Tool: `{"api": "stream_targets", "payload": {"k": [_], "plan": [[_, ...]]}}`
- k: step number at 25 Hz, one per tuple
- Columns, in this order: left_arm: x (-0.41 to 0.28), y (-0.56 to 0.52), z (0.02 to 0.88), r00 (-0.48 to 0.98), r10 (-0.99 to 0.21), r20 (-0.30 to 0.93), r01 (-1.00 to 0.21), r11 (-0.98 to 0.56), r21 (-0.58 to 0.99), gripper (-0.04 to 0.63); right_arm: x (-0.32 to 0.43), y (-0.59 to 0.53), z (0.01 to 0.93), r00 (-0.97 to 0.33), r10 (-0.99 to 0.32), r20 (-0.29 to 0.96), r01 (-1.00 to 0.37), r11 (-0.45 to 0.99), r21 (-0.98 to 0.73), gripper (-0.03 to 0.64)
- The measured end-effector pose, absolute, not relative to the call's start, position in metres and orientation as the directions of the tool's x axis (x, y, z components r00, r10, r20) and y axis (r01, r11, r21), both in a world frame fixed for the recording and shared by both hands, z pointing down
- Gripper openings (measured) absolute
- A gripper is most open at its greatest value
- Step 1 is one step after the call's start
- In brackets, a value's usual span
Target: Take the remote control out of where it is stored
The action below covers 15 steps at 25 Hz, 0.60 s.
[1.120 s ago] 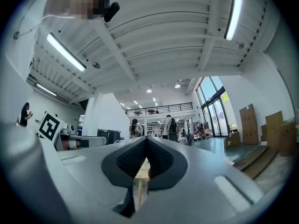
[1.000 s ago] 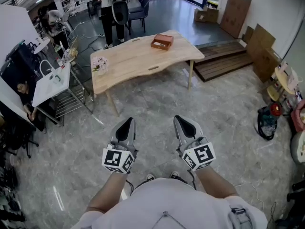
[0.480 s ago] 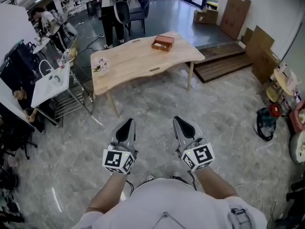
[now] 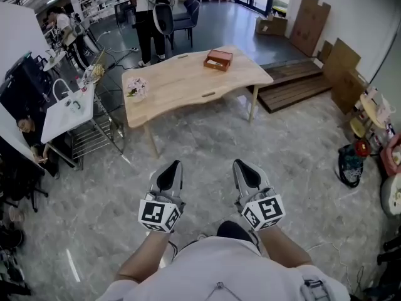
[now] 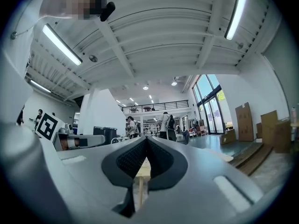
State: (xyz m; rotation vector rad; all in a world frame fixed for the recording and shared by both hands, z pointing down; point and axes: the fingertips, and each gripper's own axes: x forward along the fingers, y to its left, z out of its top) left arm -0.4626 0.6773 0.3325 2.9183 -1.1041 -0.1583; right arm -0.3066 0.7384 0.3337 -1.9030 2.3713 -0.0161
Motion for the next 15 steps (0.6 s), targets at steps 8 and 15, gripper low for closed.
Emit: {"api": "stream_targets", "payload": {"k": [8,15], "plan": [[-0.467,0.654,0.344,0.758,-0.648,-0.075,-0.644,-0.762,0.071,0.000,-0.303,0.719,0.347,-0.179,-0.982,-0.053,-0.976,0.184,-0.113,0.028],[-0.452,0.619,0.352,0.755,-0.652,-0.070,-0.648,-0.758,0.074,0.000,-0.284,0.685,0.365,-0.179,-0.983,-0.037,-0.973,0.182,-0.139,0.028]]}}
